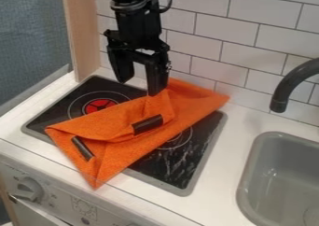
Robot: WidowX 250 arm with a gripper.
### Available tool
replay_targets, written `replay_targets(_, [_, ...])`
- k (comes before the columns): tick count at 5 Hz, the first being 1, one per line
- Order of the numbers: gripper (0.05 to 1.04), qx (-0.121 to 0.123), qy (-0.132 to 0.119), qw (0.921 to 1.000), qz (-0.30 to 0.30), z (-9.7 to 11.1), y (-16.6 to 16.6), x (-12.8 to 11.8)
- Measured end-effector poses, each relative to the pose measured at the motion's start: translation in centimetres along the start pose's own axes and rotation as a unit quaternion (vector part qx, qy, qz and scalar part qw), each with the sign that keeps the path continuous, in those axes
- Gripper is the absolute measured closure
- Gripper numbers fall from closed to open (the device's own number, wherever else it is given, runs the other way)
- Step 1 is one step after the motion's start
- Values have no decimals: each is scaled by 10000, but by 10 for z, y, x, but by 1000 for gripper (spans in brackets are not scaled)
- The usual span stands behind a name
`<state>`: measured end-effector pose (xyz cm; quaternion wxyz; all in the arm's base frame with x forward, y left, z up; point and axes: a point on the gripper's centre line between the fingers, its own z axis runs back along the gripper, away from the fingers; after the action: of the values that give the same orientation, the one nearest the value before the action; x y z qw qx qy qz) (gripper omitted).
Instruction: Fold the cloth from the bottom left to the bottom right
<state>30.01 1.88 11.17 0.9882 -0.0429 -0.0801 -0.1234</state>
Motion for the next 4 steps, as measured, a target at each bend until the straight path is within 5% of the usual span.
replay_targets(4, [83, 218, 471, 9972, 533, -5, 25, -26])
